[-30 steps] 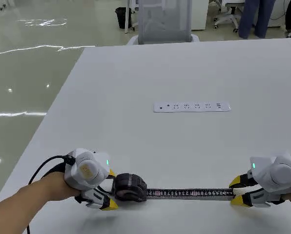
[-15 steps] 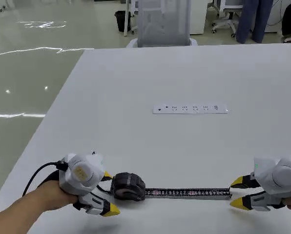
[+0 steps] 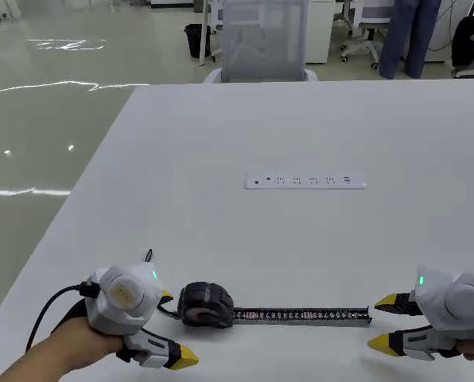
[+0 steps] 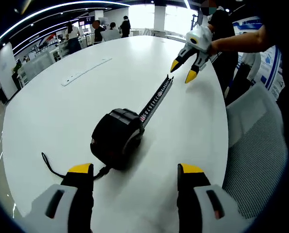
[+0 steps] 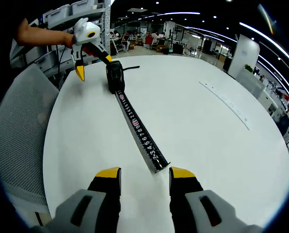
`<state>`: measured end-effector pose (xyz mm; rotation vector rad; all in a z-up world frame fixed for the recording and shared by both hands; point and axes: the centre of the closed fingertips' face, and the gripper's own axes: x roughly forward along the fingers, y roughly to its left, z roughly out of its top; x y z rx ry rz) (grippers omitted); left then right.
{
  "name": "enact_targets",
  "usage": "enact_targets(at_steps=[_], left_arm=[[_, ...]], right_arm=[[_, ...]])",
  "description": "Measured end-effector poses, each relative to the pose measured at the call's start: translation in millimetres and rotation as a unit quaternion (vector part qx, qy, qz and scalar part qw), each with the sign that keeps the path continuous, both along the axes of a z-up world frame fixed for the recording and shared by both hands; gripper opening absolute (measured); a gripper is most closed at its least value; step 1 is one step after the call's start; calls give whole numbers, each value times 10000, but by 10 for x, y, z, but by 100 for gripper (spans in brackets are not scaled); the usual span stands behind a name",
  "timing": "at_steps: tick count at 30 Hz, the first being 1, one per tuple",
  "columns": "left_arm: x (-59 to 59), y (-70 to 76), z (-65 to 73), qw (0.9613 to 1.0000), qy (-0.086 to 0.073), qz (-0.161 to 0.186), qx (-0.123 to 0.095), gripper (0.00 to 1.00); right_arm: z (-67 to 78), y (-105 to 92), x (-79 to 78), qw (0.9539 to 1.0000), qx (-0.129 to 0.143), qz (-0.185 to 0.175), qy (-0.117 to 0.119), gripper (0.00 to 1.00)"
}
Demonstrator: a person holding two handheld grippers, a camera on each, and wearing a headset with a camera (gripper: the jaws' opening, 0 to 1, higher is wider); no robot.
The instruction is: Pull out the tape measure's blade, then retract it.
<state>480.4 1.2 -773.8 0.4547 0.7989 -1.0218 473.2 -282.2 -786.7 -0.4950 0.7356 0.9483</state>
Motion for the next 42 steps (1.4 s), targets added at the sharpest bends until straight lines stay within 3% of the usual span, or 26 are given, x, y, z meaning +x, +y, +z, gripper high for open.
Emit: enact_targets(at_steps=[10, 14, 27, 37, 42], left_arm=[[-106, -5, 48, 9984, -37, 510, -248, 73], [-151, -1, 71, 9965, -76, 746, -374, 75], [-291, -34, 187, 9905, -229, 1207, -614, 80], [-345, -36, 269, 9813, -397, 1689, -831, 83], [-340, -14, 306, 9739, -514, 2017, -905, 84]], right_arm=[[56, 59, -113, 9989, 66, -451, -61, 46], [102, 84, -155, 9965, 198, -813, -85, 49], [148, 189, -294, 9918, 306, -1236, -105, 57], [240, 247, -353, 9849, 381, -1683, -147, 66], [258, 249, -374, 9806, 366, -1914, -200, 70]])
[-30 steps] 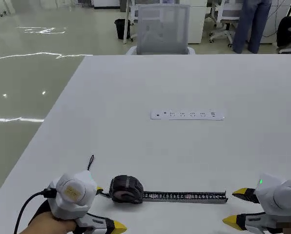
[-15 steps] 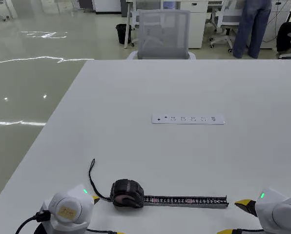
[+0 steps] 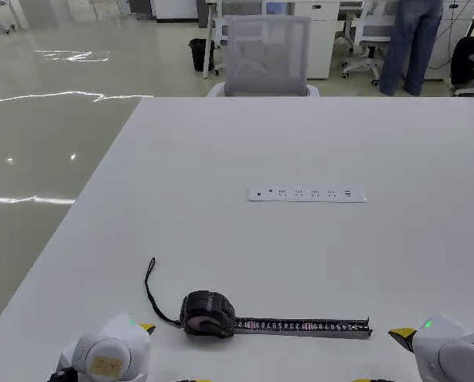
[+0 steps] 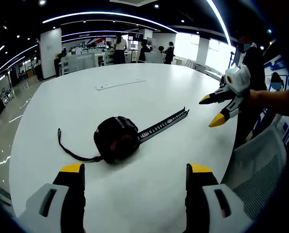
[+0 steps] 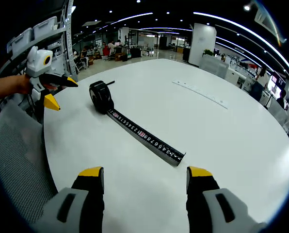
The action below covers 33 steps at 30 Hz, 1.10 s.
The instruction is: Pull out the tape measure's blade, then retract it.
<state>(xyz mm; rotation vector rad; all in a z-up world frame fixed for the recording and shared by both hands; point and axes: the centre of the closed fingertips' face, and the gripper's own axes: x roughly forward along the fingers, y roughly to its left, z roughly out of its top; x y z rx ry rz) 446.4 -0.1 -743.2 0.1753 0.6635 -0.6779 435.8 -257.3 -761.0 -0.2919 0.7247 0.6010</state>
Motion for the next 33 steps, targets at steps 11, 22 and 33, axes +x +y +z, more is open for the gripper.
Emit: enact_targets(at_steps=[11, 22, 33], left_arm=[[45, -27, 103, 9989, -144, 440, -119, 87], [40, -51, 146, 9973, -215, 689, -114, 94], [32, -97, 147, 9960, -200, 864, -128, 99]], right_arm=[[85, -2, -47, 9986, 89, -522, -76, 81], [174, 11, -59, 9966, 123, -787, -206, 84], [187, 62, -78, 9955, 134, -899, -257, 86]])
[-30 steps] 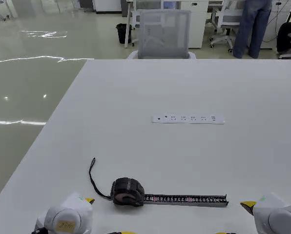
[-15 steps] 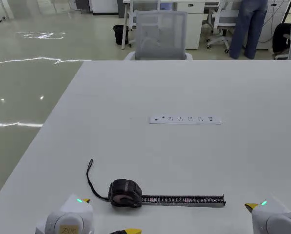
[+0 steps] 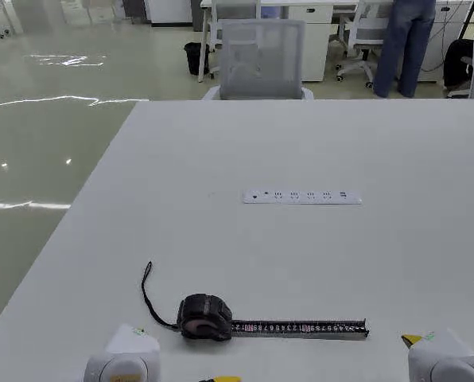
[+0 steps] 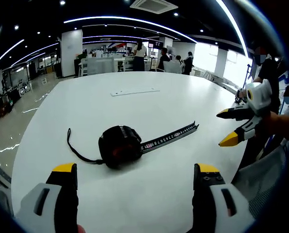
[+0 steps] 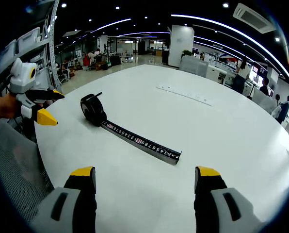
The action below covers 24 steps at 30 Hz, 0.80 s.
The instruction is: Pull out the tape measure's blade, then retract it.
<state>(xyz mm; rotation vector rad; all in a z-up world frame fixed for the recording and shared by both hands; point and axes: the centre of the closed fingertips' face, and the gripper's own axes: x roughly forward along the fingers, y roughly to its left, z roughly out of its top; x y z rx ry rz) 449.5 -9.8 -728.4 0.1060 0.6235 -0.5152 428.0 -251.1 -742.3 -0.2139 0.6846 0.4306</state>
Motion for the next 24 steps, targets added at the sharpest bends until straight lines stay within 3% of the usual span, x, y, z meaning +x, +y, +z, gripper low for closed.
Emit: enact_targets(at_steps=[12, 24], left_arm=[[5, -33, -12, 9997, -62, 242, 61, 99], [51, -119, -46, 9986, -27, 520, 62, 97]], right_arm=[[11, 20, -28, 9999, 48, -108, 6, 85], [2, 8, -43, 9997, 183, -151, 5, 84]])
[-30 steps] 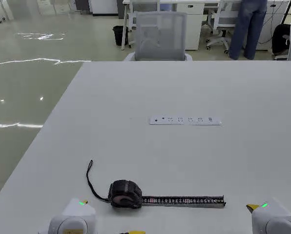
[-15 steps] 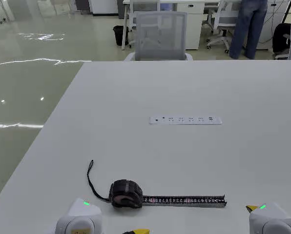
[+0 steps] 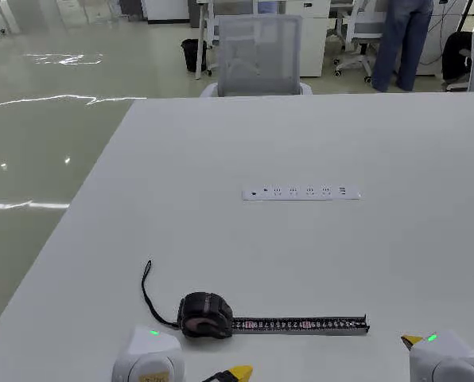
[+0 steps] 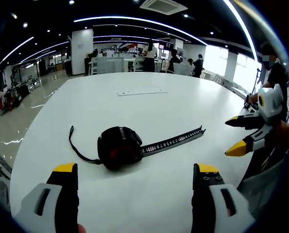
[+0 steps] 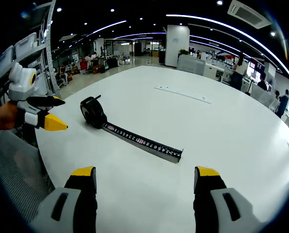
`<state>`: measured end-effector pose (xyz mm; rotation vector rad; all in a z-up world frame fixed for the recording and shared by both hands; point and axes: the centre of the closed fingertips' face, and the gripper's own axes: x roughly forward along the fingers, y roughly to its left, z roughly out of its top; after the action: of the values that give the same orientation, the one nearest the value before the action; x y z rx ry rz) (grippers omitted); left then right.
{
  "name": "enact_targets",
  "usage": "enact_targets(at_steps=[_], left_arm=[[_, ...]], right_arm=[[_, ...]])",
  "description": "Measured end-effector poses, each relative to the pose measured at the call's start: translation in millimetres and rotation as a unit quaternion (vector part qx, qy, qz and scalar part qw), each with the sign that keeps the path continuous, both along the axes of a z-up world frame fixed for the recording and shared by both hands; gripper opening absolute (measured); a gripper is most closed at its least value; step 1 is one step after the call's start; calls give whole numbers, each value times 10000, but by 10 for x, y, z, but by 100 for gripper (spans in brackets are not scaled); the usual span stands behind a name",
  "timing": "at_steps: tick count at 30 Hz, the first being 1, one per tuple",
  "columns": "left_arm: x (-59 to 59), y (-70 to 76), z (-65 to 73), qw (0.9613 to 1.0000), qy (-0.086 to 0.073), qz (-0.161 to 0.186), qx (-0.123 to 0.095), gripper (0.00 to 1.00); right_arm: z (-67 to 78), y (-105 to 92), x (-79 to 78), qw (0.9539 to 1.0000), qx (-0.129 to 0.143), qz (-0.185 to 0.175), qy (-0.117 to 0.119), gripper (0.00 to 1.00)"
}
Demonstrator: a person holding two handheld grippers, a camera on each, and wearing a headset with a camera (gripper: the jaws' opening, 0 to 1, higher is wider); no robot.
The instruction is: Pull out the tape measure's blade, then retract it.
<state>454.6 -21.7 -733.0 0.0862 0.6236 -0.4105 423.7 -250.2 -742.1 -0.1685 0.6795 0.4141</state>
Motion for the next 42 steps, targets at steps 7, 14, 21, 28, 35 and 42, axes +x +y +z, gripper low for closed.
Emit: enact_targets(at_steps=[7, 14, 21, 28, 35, 42], left_arm=[[81, -8, -23, 9998, 19, 209, 58, 95], [142, -21, -60, 9995, 103, 292, 105, 93], [201, -15, -122, 9987, 151, 461, 167, 90], [244, 16, -165, 9978, 159, 608, 218, 89], [294, 22, -205, 9973, 187, 672, 234, 87], [359, 9, -232, 9968, 193, 739, 249, 85]], right_arm=[[-1, -4, 3, 9999, 34, 102, -24, 82], [-11, -19, 28, 9996, 6, 294, -8, 78], [-28, -65, 96, 9987, -61, 506, -79, 75], [-109, -131, 144, 9967, -136, 802, -15, 70], [-172, -212, 239, 9945, -153, 1038, 1, 66], [-226, -232, 331, 9876, -262, 1550, -28, 62]])
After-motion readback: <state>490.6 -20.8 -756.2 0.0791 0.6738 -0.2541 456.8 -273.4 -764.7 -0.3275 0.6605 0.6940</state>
